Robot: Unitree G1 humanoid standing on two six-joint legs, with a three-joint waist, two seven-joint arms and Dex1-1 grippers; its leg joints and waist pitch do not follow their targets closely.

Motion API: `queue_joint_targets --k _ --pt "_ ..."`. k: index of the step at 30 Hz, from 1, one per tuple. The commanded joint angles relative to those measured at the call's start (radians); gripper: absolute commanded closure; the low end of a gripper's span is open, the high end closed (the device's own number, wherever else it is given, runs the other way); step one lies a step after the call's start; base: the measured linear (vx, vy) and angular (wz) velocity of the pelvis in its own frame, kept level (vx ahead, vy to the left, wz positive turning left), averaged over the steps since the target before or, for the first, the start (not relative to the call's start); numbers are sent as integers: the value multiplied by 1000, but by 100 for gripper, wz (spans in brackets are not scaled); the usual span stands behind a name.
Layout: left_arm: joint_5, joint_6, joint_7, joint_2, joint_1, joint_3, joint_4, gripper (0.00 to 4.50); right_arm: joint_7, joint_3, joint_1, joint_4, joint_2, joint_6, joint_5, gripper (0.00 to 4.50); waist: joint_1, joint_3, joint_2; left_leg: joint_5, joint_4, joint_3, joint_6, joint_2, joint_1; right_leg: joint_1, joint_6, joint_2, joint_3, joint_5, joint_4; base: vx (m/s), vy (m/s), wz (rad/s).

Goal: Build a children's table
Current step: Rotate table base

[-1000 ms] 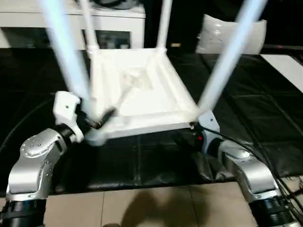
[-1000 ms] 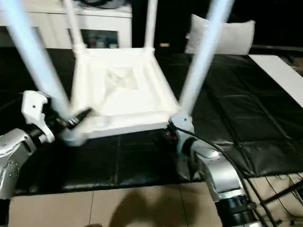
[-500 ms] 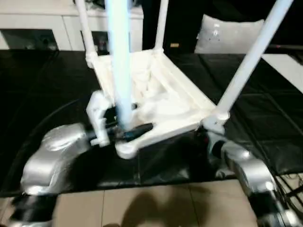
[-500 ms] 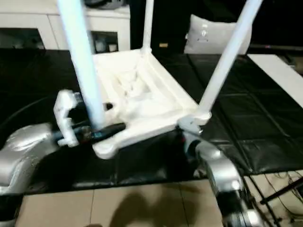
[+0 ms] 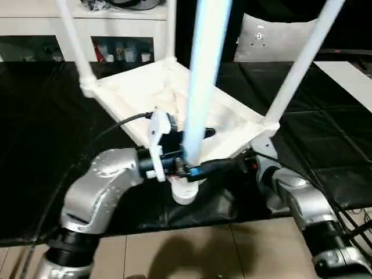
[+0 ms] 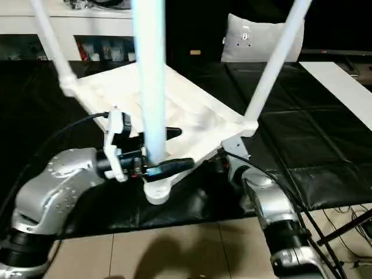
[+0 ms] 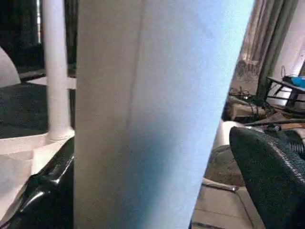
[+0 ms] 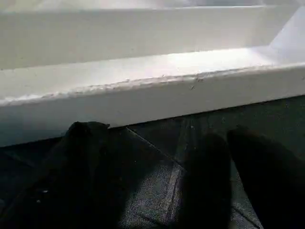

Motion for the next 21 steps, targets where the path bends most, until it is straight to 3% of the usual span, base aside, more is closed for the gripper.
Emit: queue_joint_targets --k 1,6,10,15,21 --pt "-39 5 -15 -39 -38 -79 -59 5 24 28 -40 2 36 -46 9 0 6 -59 6 -21 -75 -36 45 89 -14 68 -104 -128 99 -226 -83 0 0 0" --pt "-40 4 14 -87 -60 -75 -41 5 49 48 -58 35 68 -78 7 0 -1 -62 13 -19 -74 -39 47 88 -19 71 -107 -129 98 -209 -81 0 0 0" --pt "-42 14 35 -115 -68 -81 -38 5 75 56 -80 81 90 -114 -2 0 -12 -61 11 -25 -73 -39 52 88 -20 73 -123 -127 96 -195 -82 0 0 0" --pt "3 -10 80 -139 -79 -85 -6 5 74 60 -113 144 105 -145 -20 0 -13 -60 10 -37 -72 -38 53 88 -17 70 -114 -126 95 -238 -88 0 0 0" --pt "19 -19 108 -160 -83 -78 9 5 90 56 -127 188 117 -178 -26 0 -11 -61 10 -28 -72 -38 59 91 -17 70 -123 -128 96 -206 -82 0 0 0"
